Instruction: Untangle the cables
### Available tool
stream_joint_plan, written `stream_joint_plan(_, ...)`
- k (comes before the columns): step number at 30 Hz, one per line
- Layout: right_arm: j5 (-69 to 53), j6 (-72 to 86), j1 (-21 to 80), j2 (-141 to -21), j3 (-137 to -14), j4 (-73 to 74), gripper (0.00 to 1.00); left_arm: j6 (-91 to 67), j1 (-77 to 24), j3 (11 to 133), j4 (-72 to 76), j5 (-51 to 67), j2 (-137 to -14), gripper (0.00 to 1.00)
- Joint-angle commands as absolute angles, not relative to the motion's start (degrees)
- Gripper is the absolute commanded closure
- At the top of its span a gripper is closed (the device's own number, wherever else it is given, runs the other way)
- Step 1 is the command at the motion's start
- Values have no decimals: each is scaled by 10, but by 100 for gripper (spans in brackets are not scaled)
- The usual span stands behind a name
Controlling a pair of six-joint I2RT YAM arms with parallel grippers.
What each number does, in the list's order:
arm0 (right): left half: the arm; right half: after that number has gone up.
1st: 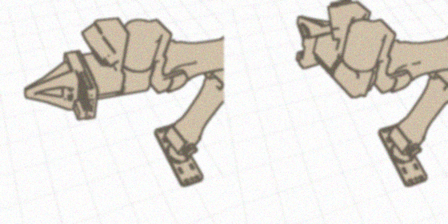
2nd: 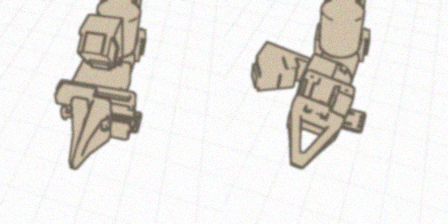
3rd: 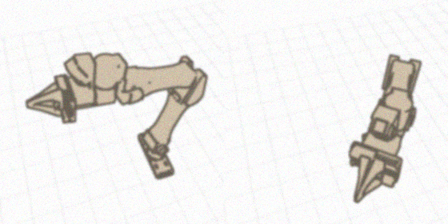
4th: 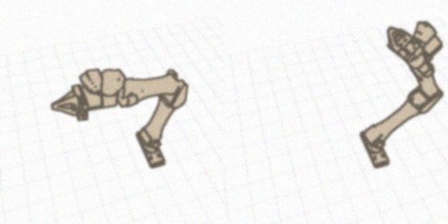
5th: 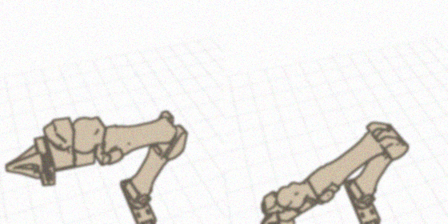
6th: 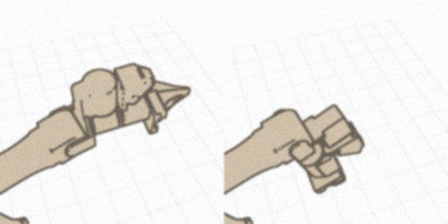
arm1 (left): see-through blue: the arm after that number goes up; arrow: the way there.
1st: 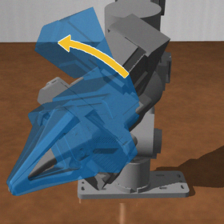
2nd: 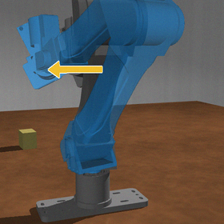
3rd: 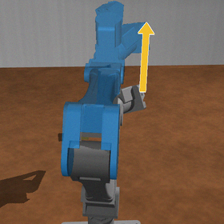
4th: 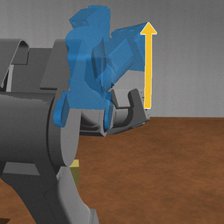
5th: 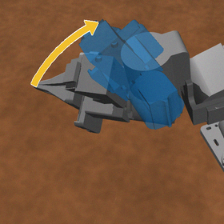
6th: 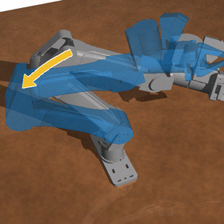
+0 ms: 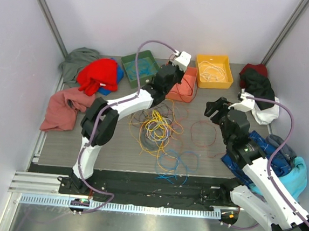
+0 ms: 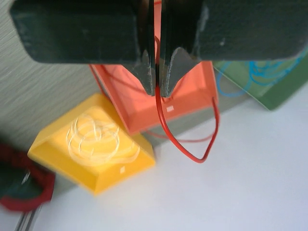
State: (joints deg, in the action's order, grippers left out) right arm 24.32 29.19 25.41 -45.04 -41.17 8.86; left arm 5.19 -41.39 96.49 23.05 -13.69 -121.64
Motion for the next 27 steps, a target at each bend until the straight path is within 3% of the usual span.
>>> stream_joint_plan(1, 243, 303, 256, -441, -421, 58, 31, 51, -413, 1030, 210, -128, -1121, 100)
stream_joint_plan(13, 235, 312, 256, -407, -424, 68, 32, 32, -420, 1140, 100, -116, -1035, 100)
stream_joint_plan(27, 244, 321, 256, -419, -417, 62, 32, 152, -421, 1283, 62, -161, -1024, 100)
